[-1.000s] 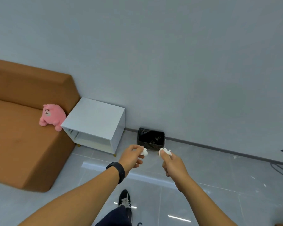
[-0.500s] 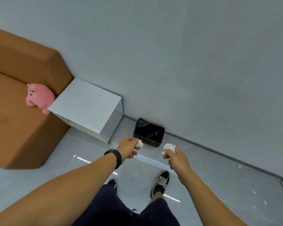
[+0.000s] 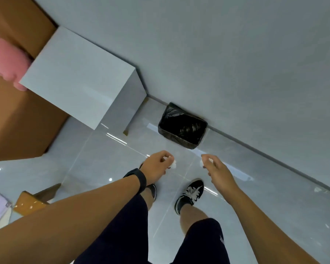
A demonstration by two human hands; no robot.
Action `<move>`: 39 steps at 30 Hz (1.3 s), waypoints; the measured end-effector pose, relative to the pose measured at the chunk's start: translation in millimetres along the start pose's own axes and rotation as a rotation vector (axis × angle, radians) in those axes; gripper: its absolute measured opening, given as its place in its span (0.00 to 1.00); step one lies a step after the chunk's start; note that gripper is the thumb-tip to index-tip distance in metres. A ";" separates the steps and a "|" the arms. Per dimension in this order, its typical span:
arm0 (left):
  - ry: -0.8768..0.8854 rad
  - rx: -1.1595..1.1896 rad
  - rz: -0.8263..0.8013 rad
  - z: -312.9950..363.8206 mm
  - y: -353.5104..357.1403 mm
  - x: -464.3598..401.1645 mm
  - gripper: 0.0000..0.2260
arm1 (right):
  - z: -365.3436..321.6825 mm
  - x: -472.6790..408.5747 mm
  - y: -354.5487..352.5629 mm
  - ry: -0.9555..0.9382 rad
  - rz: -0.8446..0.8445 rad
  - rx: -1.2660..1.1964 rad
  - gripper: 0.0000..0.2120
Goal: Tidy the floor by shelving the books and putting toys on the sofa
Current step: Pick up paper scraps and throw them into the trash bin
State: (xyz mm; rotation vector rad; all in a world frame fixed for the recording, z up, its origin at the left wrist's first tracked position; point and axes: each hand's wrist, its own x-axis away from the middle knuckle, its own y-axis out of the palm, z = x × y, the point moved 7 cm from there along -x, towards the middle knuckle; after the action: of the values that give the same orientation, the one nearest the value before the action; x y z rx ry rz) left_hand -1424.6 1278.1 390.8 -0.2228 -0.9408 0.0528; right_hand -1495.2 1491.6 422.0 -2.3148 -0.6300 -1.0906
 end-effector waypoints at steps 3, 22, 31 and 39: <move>0.088 -0.153 -0.083 -6.8 22.0 -70.2 0.09 | 20.6 -68.7 15.0 -0.027 0.059 -0.006 0.13; 0.699 -1.000 0.118 -28.9 56.5 -388.4 0.12 | 82.0 -407.2 25.0 -0.306 0.167 0.688 0.09; 0.382 -1.170 -0.096 -71.2 68.8 -399.0 0.32 | 110.1 -391.6 19.9 -0.192 0.123 0.697 0.21; 0.449 -1.164 -0.213 -69.7 76.3 -399.7 0.22 | 93.2 -387.8 21.0 -0.410 0.221 0.590 0.33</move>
State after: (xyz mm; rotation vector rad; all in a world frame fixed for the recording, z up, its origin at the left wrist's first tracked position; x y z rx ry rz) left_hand -1600.1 1284.2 17.2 -1.1525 -0.4438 -0.7336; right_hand -1651.8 1457.6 56.1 -2.0146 -0.7070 -0.2659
